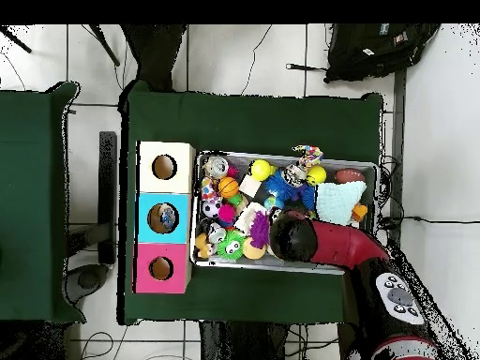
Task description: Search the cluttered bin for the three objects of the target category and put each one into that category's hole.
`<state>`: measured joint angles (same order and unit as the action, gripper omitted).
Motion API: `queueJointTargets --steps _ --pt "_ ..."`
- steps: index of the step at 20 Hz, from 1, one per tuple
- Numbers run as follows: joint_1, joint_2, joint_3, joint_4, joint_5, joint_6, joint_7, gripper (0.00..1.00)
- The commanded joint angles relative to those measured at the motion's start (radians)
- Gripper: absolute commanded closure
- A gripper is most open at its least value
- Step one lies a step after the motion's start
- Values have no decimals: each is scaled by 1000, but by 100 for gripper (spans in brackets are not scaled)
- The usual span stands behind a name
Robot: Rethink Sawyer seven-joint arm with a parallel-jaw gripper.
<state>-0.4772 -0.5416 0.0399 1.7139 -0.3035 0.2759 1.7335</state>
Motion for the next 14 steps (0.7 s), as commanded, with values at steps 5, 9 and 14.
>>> queueJointTargets --steps 5,9,14 --pt "5 7 14 96 7 -14 138 0" --pt "8 -11 17 119 12 5 135 0" --pt "-1 -32 34 162 20 32 123 0"
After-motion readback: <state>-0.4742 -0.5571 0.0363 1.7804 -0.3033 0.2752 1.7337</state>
